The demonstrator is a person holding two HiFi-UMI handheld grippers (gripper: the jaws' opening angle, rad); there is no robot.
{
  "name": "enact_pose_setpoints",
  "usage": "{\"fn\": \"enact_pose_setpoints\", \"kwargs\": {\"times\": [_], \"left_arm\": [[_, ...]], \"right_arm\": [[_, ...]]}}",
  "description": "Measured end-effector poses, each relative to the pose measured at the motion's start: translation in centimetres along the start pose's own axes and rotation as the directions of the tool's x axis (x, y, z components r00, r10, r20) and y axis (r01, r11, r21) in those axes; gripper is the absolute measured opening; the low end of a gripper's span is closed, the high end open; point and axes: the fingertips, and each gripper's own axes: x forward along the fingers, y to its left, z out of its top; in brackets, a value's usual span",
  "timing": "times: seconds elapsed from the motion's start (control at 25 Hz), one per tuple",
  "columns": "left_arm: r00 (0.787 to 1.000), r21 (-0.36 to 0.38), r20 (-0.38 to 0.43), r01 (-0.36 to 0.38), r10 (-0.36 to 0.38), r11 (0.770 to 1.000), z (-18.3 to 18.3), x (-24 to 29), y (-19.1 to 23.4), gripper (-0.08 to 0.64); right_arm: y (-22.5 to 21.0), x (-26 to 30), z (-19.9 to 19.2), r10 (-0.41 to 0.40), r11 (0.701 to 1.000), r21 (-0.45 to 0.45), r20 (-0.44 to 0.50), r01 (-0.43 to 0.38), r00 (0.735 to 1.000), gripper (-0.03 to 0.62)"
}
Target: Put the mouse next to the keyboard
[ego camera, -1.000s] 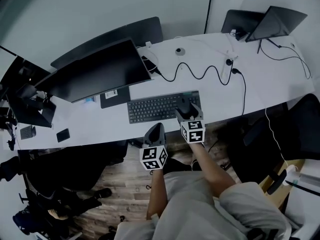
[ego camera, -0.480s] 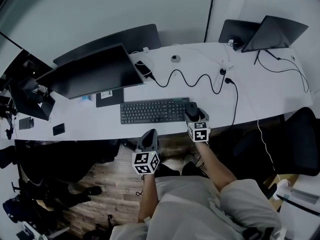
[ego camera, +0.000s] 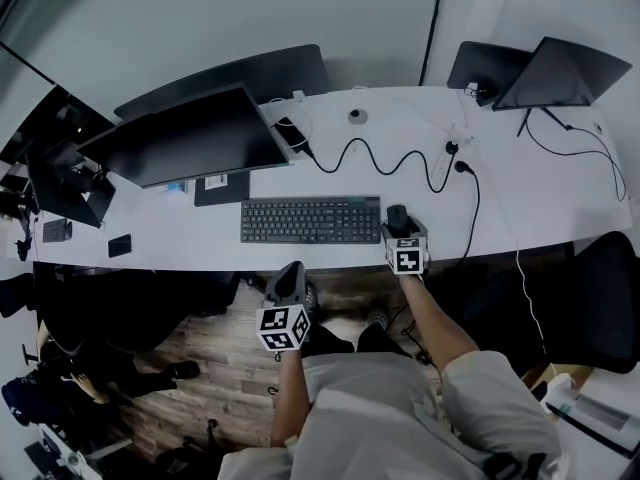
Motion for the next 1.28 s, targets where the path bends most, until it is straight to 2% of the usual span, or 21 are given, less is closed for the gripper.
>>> {"fn": "enact_pose_setpoints", "kwargs": {"times": [0.52, 0.72, 1.0, 1.28], "left_arm": [[1.0, -0.005, 0.005, -0.027, 0.027, 1.0, -0.5, -0.7, -0.5, 0.023], [1.0, -0.005, 0.007, -0.022, 0.022, 1.0, -0.9, -1.3, -1.0, 0.023], [1.0, -0.005, 0.021, -0.014, 0.014, 1.0, -0.9, -1.7, -1.4, 0.023], [0.999, -0.006, 0.038, -0.013, 0.014, 1.0, -0.7, -2.0, -1.6, 0.023]], "right_arm": [[-0.2, 0.6, -0.6, 0.049, 0.998, 0.035, -0.039, -0.047, 0.998, 0.318], [-0.2, 0.4, -0.7, 0.062, 0.998, 0.021, -0.078, -0.06, 0.995, 0.351], [-0.3, -1.6, 0.4, 0.071, 0.997, 0.018, -0.045, -0.07, 0.996, 0.359], [1.9, -3.9, 1.9, 0.129, 0.991, -0.024, 0.002, -0.128, 0.992, 0.359]]}}
